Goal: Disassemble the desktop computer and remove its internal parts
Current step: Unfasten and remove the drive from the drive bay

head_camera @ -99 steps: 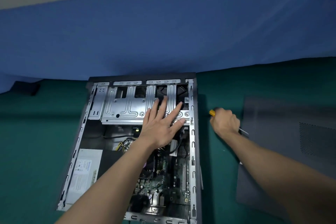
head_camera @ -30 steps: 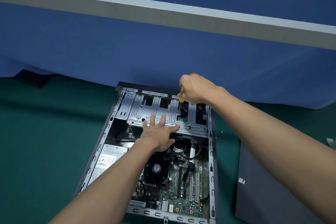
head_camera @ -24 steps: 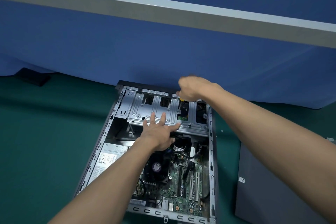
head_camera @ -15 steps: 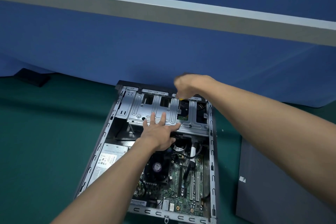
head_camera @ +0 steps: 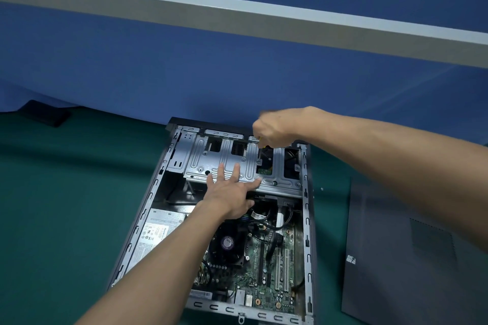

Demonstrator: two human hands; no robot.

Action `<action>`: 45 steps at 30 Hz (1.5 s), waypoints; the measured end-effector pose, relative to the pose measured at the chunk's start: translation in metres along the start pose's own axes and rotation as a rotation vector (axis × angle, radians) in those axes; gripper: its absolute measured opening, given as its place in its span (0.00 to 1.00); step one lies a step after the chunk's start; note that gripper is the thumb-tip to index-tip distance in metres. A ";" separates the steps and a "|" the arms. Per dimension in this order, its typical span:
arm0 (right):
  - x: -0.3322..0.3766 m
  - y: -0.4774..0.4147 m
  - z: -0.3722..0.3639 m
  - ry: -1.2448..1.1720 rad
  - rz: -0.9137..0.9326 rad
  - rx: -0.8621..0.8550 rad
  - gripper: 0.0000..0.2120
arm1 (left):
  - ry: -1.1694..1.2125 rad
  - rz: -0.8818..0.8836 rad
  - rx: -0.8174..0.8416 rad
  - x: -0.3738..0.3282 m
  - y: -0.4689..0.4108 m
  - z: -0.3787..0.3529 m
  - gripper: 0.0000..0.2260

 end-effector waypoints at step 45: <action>0.000 0.003 -0.011 -0.402 -0.139 -0.063 0.16 | 0.006 -0.001 -0.012 0.000 -0.001 -0.001 0.26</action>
Point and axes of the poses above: each hand's wrist, its own y-axis away from the middle knuckle, its own z-axis out of the back of the hand, x = y × z, the point moved 1 cm from there along -y, towards the middle knuckle, and after that the axes turned 14 degrees about x, right-handed, at the moved point
